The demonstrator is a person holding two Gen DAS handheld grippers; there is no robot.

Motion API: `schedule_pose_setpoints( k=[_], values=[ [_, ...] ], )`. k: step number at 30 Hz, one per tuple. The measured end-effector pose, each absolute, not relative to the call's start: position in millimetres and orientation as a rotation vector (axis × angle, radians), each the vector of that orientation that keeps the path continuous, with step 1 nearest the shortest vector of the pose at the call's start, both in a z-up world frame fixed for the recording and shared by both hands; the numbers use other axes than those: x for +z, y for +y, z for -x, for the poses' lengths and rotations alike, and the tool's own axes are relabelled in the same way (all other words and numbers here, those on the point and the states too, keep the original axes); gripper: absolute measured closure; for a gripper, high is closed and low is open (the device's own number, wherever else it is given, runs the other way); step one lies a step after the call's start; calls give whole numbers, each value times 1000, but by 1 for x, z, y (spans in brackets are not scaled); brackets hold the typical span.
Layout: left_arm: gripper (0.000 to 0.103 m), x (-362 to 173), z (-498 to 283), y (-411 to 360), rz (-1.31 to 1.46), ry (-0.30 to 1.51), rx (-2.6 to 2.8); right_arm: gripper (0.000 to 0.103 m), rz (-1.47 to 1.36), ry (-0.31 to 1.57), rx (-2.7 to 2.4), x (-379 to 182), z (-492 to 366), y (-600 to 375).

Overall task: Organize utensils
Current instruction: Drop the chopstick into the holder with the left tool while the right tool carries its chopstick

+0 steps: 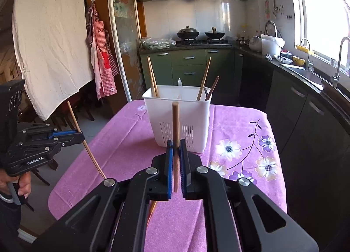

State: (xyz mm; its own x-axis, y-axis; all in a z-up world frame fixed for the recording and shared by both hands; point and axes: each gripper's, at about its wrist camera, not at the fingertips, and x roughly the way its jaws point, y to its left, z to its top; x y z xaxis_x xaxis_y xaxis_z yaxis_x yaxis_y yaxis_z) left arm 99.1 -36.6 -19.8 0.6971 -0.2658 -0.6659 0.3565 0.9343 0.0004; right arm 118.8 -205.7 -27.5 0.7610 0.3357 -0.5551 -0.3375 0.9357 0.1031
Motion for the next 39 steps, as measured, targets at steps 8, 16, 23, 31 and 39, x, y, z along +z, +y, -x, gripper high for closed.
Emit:
schedule_pose_setpoints(
  k=[8, 16, 23, 31, 39],
  values=[
    [97, -16, -99, -39, -131, 713, -356, 96, -6, 604, 362, -34, -124, -210],
    [97, 21, -108, -52, -157, 663, -386, 96, -19, 608, 373, -36, -126, -215],
    [97, 83, -135, -67, -156, 597, -410, 96, -27, 602, 389, -35, -127, -216],
    [97, 150, -163, -85, -144, 436, -365, 96, -38, 599, 404, -36, -129, -219],
    [97, 124, -220, -102, -131, 477, -322, 96, -50, 597, 409, -36, -129, -224]
  ],
)
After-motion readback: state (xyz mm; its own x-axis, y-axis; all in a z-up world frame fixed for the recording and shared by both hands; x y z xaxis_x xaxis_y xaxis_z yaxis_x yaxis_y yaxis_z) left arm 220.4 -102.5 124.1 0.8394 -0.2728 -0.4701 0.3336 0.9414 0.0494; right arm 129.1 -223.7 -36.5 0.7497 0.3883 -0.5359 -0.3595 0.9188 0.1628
